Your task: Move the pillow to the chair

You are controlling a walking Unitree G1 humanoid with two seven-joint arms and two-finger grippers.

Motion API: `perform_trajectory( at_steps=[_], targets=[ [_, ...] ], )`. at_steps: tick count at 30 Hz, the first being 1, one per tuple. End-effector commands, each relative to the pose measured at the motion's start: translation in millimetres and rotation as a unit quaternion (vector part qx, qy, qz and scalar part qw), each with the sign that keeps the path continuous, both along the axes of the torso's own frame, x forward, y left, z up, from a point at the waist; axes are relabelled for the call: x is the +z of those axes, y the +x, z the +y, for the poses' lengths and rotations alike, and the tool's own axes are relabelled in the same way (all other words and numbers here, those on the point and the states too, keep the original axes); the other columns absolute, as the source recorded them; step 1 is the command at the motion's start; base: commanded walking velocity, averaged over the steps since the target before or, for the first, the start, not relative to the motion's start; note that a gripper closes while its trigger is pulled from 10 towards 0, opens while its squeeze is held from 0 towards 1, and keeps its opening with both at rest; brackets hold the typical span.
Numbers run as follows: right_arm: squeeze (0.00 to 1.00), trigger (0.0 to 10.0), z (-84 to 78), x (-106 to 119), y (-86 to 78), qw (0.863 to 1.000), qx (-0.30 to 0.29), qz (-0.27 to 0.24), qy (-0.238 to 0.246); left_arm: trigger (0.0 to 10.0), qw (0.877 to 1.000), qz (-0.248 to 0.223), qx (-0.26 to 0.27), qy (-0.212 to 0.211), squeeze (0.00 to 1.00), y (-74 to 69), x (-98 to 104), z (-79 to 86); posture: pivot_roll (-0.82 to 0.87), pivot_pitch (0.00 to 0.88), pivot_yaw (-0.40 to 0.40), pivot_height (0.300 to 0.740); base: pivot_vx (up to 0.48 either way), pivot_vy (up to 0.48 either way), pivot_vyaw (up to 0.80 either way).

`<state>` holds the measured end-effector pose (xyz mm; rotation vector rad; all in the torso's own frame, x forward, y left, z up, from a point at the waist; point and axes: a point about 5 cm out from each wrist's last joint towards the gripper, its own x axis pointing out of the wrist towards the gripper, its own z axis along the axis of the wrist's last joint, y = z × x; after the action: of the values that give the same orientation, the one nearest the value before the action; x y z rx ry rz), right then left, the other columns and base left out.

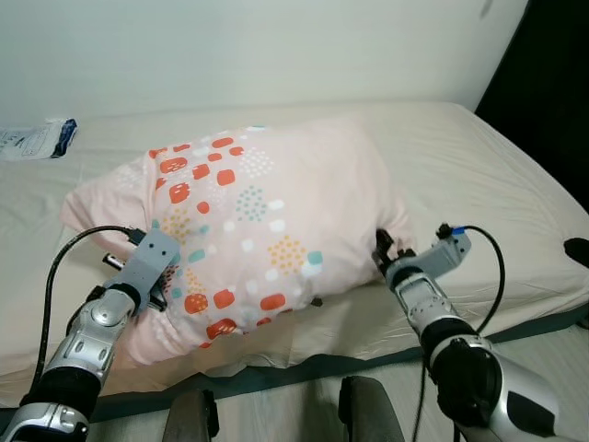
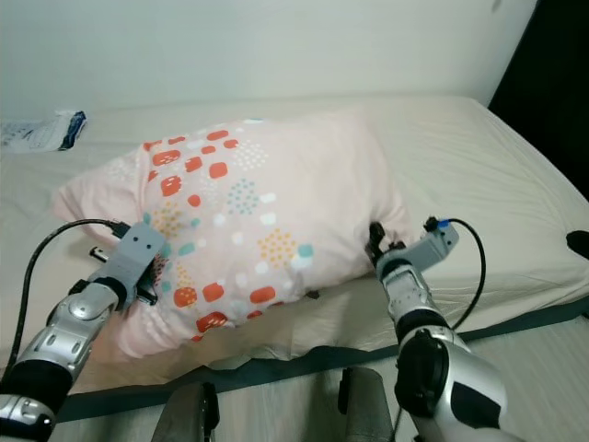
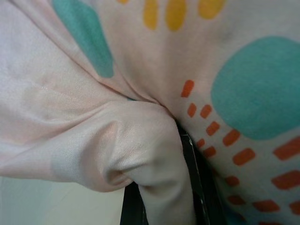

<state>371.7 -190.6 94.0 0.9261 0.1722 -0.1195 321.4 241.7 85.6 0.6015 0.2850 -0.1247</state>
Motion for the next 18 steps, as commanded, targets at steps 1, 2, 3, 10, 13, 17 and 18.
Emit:
perform_trajectory(
  at_steps=[1,2,3,10,13,17,18],
  targets=[
    [0.0,10.0,11.1,2,2.4,1.0,0.02,-0.01,0.022,0.0,1.0,0.004,-0.024,0.004,0.0,2.0,-2,-13.7,0.06,0.08,-0.088,0.577,0.0,0.0,0.0],
    [0.0,10.0,11.1,2,2.4,1.0,0.02,-0.01,0.022,0.0,1.0,0.004,-0.024,0.004,0.0,2.0,-2,-13.7,0.06,0.08,-0.088,0.577,0.0,0.0,0.0],
    [0.0,10.0,9.3,10,6.0,0.998,0.005,-0.027,0.055,0.0,1.0,-0.001,-0.024,0.006,0.0,3.1,0,-14.3,0.06,0.077,-0.086,0.577,0.0,0.0,0.0],
    [0.0,10.0,14.2,28,15.2,0.994,0.011,-0.06,0.087,0.0,1.0,-0.006,-0.024,0.006,0.0,4.8,2,-15.5,0.06,0.069,-0.079,0.577,0.0,0.0,0.0],
    [0.0,10.0,27.9,37,20.8,0.995,0.052,-0.055,0.059,0.0,1.0,-0.007,-0.026,0.007,0.0,6.6,3,-17.6,0.05,0.062,-0.08,0.577,0.0,0.0,0.0],
    [0.0,10.0,38.8,39,23.0,0.996,0.085,-0.041,0.007,0.0,1.0,-0.008,-0.027,0.008,0.0,7.8,3,-19.3,0.05,0.059,-0.081,0.577,0.0,0.0,0.0],
    [0.0,10.0,42.7,41,23.7,0.994,0.098,-0.039,-0.017,0.0,1.0,-0.009,-0.027,0.008,0.0,8.1,3,-19.9,0.05,0.055,-0.085,0.577,0.0,0.0,0.0]
  ],
)
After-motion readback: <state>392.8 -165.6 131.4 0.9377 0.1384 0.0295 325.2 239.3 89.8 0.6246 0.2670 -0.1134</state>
